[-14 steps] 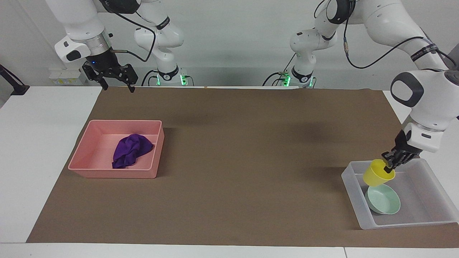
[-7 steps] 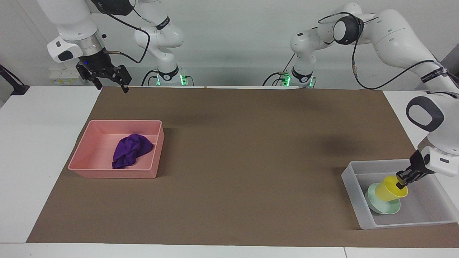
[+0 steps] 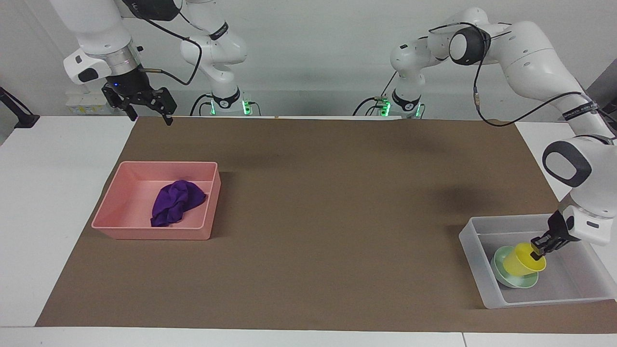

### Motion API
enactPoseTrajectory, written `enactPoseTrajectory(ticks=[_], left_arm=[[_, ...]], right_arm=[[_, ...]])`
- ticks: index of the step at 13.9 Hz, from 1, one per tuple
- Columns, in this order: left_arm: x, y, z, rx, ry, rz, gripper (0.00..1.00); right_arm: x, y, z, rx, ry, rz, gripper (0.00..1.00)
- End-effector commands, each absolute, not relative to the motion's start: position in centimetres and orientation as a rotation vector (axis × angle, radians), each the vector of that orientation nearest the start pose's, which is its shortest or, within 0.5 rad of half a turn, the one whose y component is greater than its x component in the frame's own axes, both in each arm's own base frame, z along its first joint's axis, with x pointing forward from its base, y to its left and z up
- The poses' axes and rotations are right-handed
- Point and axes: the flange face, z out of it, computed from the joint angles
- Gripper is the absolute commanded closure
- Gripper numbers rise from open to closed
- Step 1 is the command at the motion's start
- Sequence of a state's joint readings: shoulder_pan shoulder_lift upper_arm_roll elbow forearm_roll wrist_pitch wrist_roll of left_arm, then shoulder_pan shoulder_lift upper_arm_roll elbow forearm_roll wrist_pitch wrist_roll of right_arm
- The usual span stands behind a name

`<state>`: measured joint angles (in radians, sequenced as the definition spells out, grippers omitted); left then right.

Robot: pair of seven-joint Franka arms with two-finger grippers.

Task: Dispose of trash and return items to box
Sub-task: 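Lower the yellow cup into the green bowl and open the left gripper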

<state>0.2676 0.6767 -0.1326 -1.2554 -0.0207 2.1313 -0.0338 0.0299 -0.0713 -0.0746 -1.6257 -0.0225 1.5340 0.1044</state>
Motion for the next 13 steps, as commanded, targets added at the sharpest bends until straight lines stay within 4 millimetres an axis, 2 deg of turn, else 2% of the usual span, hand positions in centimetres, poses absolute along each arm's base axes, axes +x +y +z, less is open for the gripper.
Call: enactPoseTrajectory(ticks=[1, 3, 4, 5, 7, 8, 10, 13], left_arm=[[74.1, 12.6, 38.5, -3.190, -0.317, -0.336, 0.60], [74.1, 12.4, 38.7, -3.187, -0.300, -0.312, 0.12], [74.1, 12.5, 39.0, -3.190, -0.271, -0.309, 0.00], [74.0, 12.6, 40.0, -3.186, -0.214, -0.329, 0.00], [73.3, 11.6, 42.9, -3.175, -0.076, -0.366, 0.00], [72.4, 11.0, 44.6, -3.166, -0.009, -0.362, 0.00], [70.0, 7.9, 47.8, -3.153, 0.082, -0.368, 0.00], [65.6, 2.0, 51.1, -3.137, 0.199, -0.352, 0.00]], right_arm=[[52.0, -2.9, 63.4, -3.145, 0.227, 0.019, 0.00], [51.7, -3.0, 63.2, -3.144, 0.234, 0.027, 0.00], [51.7, -2.9, 63.2, -3.144, 0.232, 0.024, 0.00], [51.7, -2.9, 63.1, -3.144, 0.232, 0.026, 0.00], [51.7, -2.1, 63.1, -3.147, 0.208, 0.036, 0.00], [51.7, -2.1, 63.1, -3.147, 0.208, 0.034, 0.00], [51.8, -2.1, 63.3, -3.147, 0.205, 0.024, 0.00], [51.5, -2.5, 63.3, -3.146, 0.210, 0.051, 0.00]])
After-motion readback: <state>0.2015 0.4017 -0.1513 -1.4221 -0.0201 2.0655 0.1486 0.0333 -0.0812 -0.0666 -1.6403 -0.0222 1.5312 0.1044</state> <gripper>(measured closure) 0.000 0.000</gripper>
